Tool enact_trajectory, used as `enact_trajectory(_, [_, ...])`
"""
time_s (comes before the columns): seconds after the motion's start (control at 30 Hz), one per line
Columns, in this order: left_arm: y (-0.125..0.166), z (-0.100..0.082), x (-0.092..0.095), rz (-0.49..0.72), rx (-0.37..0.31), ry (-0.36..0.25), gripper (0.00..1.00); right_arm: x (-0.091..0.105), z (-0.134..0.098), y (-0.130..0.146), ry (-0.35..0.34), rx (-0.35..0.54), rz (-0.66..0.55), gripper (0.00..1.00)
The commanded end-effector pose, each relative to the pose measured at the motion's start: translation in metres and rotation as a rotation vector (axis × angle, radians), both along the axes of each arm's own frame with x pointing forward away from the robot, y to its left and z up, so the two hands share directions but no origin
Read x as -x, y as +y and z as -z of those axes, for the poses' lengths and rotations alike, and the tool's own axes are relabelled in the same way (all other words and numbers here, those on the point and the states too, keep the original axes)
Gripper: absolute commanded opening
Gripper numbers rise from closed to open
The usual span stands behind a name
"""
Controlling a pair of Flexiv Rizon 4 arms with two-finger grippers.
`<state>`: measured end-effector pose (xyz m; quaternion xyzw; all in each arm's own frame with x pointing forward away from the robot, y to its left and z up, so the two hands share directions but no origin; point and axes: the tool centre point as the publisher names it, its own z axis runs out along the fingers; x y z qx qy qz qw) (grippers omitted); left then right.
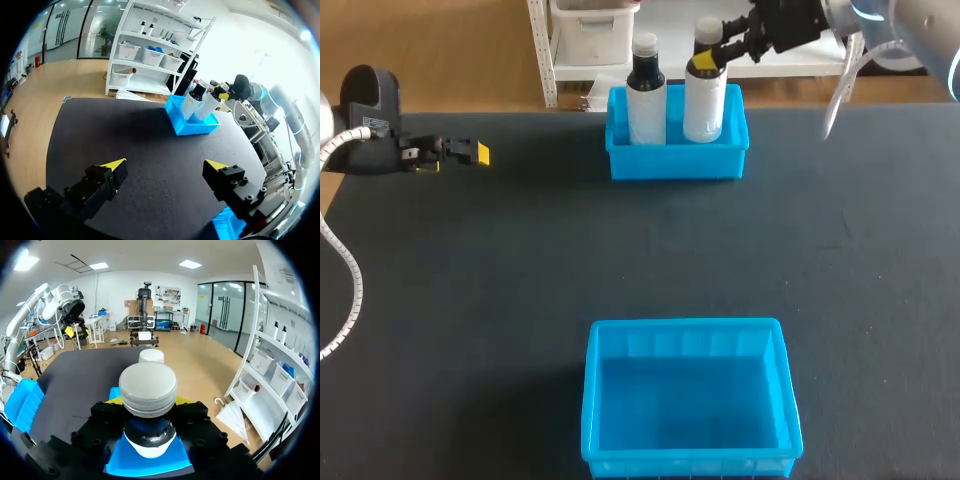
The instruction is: Pick up the bottle, and place it in the far bin if it is heavy, or in the near bin if it is light.
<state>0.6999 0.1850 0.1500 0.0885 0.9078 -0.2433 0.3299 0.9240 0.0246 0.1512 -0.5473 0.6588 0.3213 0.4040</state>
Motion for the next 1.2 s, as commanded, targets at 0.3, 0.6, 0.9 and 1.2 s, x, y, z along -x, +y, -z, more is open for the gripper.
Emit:
enact_trajectory(0.3, [0.000,0.000,0.000,0.000,0.000,0.000,1.00,-0.014,0.007,0.002,0.087,-0.009,-0.144,0.00])
enact_trajectory(0.6, [0.000,0.000,0.000,0.000,0.000,0.000,1.00,-0.016,0.013,0.003,0.097,-0.009,-0.146,0.00])
enact_trajectory(0.9, [0.000,0.000,0.000,0.000,0.000,0.000,1.00,-0.017,0.020,0.004,0.112,-0.006,-0.148,0.00])
enact_trajectory(1.2, [0.000,0.000,0.000,0.000,0.000,0.000,1.00,-0.017,0.023,0.004,0.118,-0.006,-0.150,0.00])
